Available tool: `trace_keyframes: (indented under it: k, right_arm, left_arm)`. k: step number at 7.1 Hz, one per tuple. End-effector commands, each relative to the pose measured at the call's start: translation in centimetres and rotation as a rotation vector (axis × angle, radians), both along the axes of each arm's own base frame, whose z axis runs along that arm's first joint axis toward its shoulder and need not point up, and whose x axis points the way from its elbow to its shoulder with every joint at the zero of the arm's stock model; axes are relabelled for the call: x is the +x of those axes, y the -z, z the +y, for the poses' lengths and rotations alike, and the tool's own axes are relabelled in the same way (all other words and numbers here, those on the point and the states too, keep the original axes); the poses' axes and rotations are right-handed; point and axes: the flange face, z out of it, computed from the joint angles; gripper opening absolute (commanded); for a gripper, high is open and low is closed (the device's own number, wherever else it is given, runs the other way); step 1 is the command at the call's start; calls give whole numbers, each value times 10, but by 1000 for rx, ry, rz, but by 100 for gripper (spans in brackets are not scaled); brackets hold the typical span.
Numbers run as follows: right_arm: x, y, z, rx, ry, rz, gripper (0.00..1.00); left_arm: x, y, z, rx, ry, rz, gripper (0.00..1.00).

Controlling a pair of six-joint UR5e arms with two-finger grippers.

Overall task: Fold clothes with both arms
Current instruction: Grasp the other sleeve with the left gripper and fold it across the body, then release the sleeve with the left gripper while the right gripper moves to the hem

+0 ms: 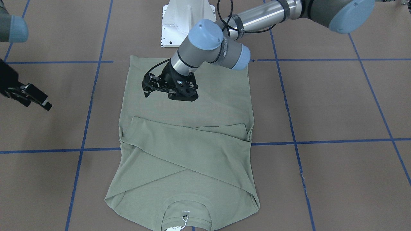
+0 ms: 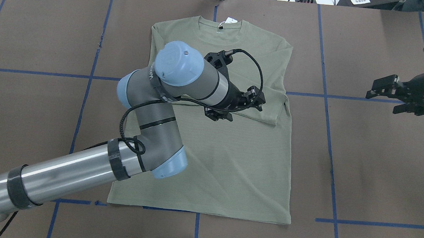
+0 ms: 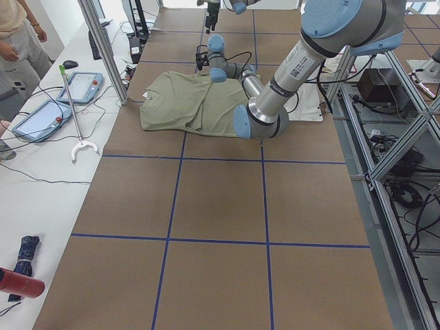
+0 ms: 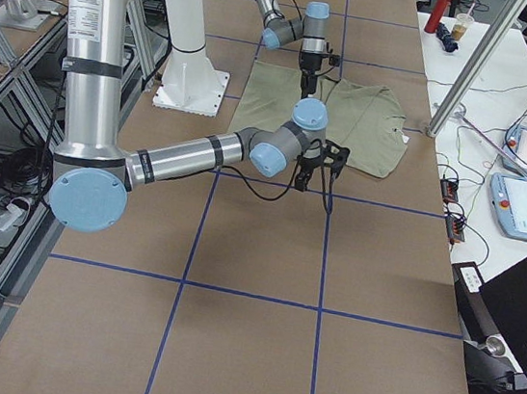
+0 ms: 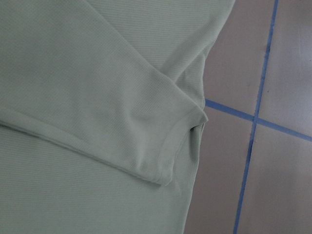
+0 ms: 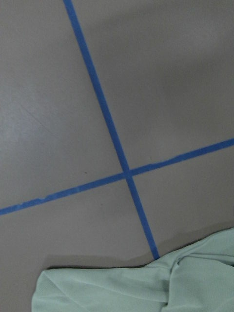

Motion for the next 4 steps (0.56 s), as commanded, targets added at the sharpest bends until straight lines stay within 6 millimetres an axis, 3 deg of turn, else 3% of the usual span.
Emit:
trace_keyframes:
  k: [1,3,4]
  right_arm:
    - [-90,56,73,-46,-46,-34,99]
    - [-127,83,139,-39,-31,-6,97]
    - [-149,96,172,-136,-64,-22,96]
  left_arm:
    - [-39,-39,15,9,15,-3,91]
    - [-49,-53,16,40,15,-15,91]
    - [-59,-59,17,40,21,-15,91]
